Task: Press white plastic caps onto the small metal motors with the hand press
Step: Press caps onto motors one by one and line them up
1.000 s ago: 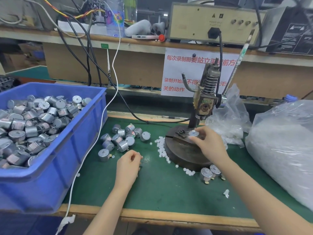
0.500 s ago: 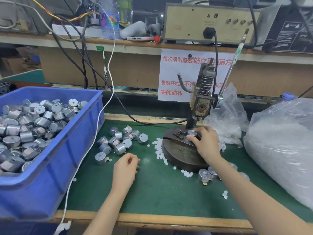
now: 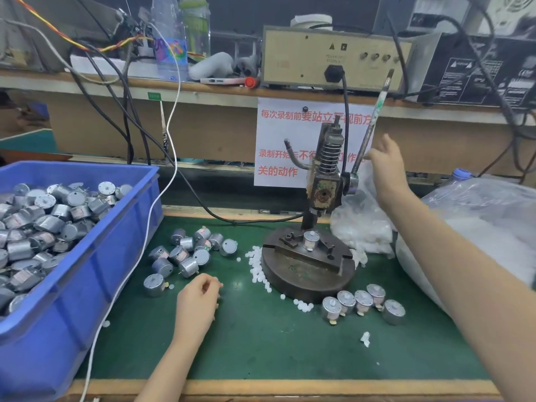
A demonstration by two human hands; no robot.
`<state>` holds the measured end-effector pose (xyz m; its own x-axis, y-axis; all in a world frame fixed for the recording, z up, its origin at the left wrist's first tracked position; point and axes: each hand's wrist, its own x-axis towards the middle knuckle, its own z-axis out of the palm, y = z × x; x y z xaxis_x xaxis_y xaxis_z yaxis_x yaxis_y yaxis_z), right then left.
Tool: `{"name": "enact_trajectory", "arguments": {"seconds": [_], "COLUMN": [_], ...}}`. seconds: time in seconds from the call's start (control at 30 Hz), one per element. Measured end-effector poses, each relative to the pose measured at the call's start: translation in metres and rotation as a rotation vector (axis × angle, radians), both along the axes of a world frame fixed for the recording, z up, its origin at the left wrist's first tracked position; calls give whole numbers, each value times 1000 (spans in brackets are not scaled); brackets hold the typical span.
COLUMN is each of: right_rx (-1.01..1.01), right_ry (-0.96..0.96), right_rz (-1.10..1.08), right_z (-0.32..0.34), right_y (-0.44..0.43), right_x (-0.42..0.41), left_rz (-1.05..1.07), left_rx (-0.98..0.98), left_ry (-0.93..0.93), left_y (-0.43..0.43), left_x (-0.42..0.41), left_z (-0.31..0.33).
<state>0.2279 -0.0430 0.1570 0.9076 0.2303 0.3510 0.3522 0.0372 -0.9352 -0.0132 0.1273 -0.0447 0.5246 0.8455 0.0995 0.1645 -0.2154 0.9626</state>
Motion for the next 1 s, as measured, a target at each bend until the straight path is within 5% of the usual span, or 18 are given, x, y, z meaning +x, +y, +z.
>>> {"name": "enact_trajectory", "arguments": {"seconds": [0.27,0.63,0.83,1.0], "right_rx": [312,224,365,286], "right_ry": [81,-303,-292,-149], "right_rz": [78,50,-66,-54], "right_z": [44,-15,-19,-37], "right_y": [-4,-35,-14,-11], "right_x": [4,-75,-74,-62], "left_rz": [2,6,1,3], "left_rx": [-7,5,4,-2], "left_ry": [-1,-3,-3,-11], "left_y": [0,-1,-2,-1], "left_x": [1,-1,-1,-2], "left_z": [0,1,2,2]}}
